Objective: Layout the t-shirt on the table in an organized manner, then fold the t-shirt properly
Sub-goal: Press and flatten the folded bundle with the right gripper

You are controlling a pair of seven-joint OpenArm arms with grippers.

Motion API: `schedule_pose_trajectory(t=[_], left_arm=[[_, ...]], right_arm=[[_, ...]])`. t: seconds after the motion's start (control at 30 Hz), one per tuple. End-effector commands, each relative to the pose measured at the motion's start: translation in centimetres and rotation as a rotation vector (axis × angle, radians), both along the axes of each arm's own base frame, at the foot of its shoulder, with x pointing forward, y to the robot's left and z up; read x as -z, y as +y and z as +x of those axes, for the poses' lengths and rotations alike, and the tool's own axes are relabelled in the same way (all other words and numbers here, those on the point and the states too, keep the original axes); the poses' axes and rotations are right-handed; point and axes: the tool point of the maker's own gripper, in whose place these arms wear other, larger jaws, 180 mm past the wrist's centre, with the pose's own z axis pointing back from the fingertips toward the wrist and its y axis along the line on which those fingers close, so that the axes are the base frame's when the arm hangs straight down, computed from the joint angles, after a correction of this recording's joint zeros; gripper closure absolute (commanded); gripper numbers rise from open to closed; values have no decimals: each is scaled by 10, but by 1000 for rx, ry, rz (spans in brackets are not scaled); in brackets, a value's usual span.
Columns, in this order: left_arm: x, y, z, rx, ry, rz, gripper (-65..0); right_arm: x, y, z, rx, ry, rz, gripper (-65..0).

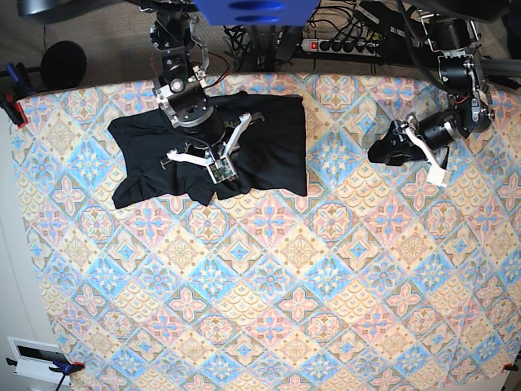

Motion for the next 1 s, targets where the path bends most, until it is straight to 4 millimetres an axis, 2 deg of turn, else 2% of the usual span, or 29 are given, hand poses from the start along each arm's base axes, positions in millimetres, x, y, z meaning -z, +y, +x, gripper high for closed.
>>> schedule_pose_trajectory(t=[0.0, 0.13, 0.23, 0.4, 0.57, 0.83, 0.9, 0.97], left_arm=[[-13, 5, 9, -8, -48, -2, -338], [-10, 7, 8, -4, -40, 18, -338], [-7, 9, 7, 0, -30, 38, -338], [-6, 9, 7, 0, -29, 40, -338], [-6, 9, 7, 0, -29, 40, -338], [-5, 9, 5, 1, -25, 40, -338], [-5, 9, 4, 1, -23, 40, -338], [-5, 9, 4, 1, -23, 40, -338]], right_arm=[[-11, 1, 6, 5, -42, 23, 0], [-11, -1, 8, 11, -43, 19, 0], [-7, -17, 11, 49, -35, 3, 0], [12, -31, 9, 85, 16, -16, 0], [32, -30, 3, 82, 72, -22, 0], [36, -29, 2, 79, 80, -20, 0], [42, -32, 0, 85, 98, -27, 0], [50, -46, -2, 120, 120, -38, 0]])
